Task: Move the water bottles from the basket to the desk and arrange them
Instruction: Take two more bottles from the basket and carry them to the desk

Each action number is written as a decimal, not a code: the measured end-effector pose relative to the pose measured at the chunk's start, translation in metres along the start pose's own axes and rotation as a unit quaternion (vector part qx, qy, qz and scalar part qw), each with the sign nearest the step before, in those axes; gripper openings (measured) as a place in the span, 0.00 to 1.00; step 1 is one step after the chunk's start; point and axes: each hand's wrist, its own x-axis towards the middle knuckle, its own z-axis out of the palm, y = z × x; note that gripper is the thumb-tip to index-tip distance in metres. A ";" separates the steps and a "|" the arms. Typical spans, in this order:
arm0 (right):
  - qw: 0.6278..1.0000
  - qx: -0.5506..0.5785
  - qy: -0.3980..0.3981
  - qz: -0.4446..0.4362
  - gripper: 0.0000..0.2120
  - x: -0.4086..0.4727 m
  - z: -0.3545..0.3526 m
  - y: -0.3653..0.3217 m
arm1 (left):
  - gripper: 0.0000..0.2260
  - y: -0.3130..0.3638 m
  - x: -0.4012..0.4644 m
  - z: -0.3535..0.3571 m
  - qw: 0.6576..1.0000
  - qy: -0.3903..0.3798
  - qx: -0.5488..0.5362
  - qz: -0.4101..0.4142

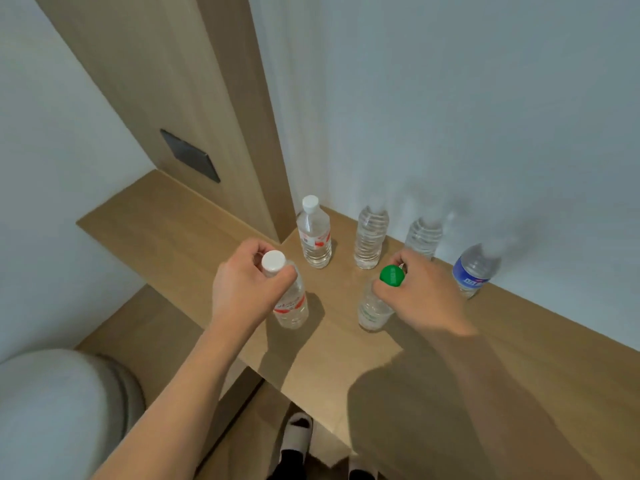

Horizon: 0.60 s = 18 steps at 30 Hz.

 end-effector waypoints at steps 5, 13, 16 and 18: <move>0.999 -0.020 0.007 0.047 0.09 0.048 0.018 -0.022 | 0.09 -0.024 0.064 0.014 1.000 -0.030 0.004 0.003; 0.996 -0.046 -0.002 0.072 0.13 0.088 0.059 -0.034 | 0.10 -0.060 0.125 0.033 0.996 -0.073 0.055 0.015; 0.995 -0.037 -0.020 0.086 0.13 0.091 0.065 -0.036 | 0.10 -0.072 0.133 0.036 0.994 -0.090 0.059 0.010; 0.995 -0.029 -0.006 0.091 0.13 0.094 0.068 -0.036 | 0.10 -0.077 0.137 0.037 0.994 -0.092 0.056 0.006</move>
